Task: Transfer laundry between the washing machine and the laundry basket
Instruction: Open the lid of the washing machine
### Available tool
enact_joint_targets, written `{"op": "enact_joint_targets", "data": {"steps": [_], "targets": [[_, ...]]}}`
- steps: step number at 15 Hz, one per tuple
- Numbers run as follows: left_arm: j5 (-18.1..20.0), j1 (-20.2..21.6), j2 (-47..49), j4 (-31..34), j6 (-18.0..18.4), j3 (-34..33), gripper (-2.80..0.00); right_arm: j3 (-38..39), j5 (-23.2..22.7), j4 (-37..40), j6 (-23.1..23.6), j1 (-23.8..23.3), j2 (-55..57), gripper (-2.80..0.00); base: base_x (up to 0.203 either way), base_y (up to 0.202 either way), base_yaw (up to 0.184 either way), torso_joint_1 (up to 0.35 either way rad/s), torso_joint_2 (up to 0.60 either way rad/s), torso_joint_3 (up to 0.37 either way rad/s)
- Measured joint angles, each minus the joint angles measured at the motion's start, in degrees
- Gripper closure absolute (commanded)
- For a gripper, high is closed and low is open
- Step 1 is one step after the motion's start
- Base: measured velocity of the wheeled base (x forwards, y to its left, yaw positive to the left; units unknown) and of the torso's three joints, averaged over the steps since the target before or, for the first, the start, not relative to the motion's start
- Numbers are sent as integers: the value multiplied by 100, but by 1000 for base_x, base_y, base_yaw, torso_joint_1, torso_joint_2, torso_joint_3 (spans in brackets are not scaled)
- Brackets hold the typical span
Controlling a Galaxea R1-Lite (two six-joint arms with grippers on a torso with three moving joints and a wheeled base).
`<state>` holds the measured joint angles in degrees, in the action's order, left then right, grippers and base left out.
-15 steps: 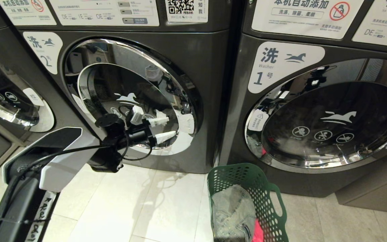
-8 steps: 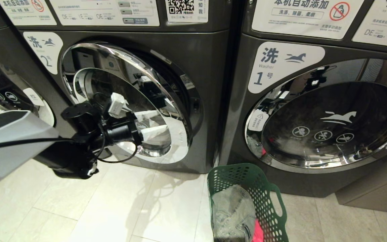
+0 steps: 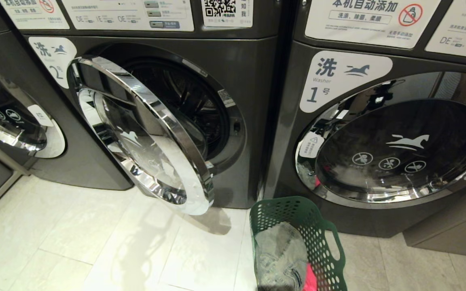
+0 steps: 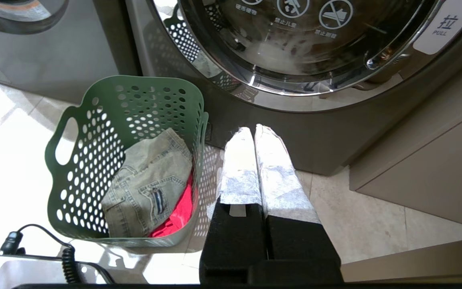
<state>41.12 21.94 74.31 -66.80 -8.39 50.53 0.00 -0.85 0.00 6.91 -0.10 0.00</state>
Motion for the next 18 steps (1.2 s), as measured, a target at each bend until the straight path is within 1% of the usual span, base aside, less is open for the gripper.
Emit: {"op": "enact_joint_targets", "data": {"steps": [1,2,4,5,6,7,8,9,10,11,12,13,14,15,16,17,18], "targets": [[-123,274,-478,228,-180,218,-280,0,0,0,-2,3,0,0,0,0,0,0,0,0],[-228,461,-883,577,-273,370,0,0,0,0,-2,5,0,0,0,0,0,0,0,0],[-652,678,-1441,1390,-280,621,0,0,0,2,0,-1,0,0,0,0,0,0,0,0],[-776,717,-1575,1633,-276,719,0,0,0,0,-2,-6,0,0,0,0,0,0,0,0],[-802,733,-1670,1888,-236,786,0,0,0,0,-5,0,0,0,0,0,0,0,0,0],[-827,733,-1712,2223,-70,823,0,0,0,0,-2,7,0,0,0,0,0,0,0,0],[-906,709,-1715,2617,174,837,0,0,0,0,-2,0,0,0,0,0,0,0,0,0],[-1091,656,-1693,3147,452,856,0,0,0,2,-2,-6,0,0,0,0,0,0,0,0],[-1363,558,-1671,3705,709,891,0,0,0,2,-2,0,0,0,0,0,0,0,0,0],[-1655,412,-1654,4425,949,955,0,0,0,2,-5,0,0,0,0,0,0,0,0,0],[-1967,186,-1636,5281,1239,1034,0,0,0,0,-5,5,0,0,0,0,0,0,0,0],[-2203,-133,-1615,6091,1515,1097,0,0,0,1,-2,3,0,0,0,0,0,0,0,0],[-2307,-505,-1576,6777,1779,1143,0,0,0,0,-2,-3,0,0,0,0,0,0,0,0],[-2411,-899,-1508,7338,2126,1173,0,0,0,0,-5,-1,0,0,0,0,0,0,0,0],[-2577,-1222,-1402,7611,2432,1197,0,0,0,0,-3,3,0,0,0,0,0,0,0,0],[-2709,-1532,-1283,7637,2602,1233,0,0,0,0,-2,3,0,0,0,0,0,0,0,0],[-2816,-1906,-1122,7563,2697,1303,0,0,0,0,-2,-6,0,0,0,0,0,0,0,0]]}}
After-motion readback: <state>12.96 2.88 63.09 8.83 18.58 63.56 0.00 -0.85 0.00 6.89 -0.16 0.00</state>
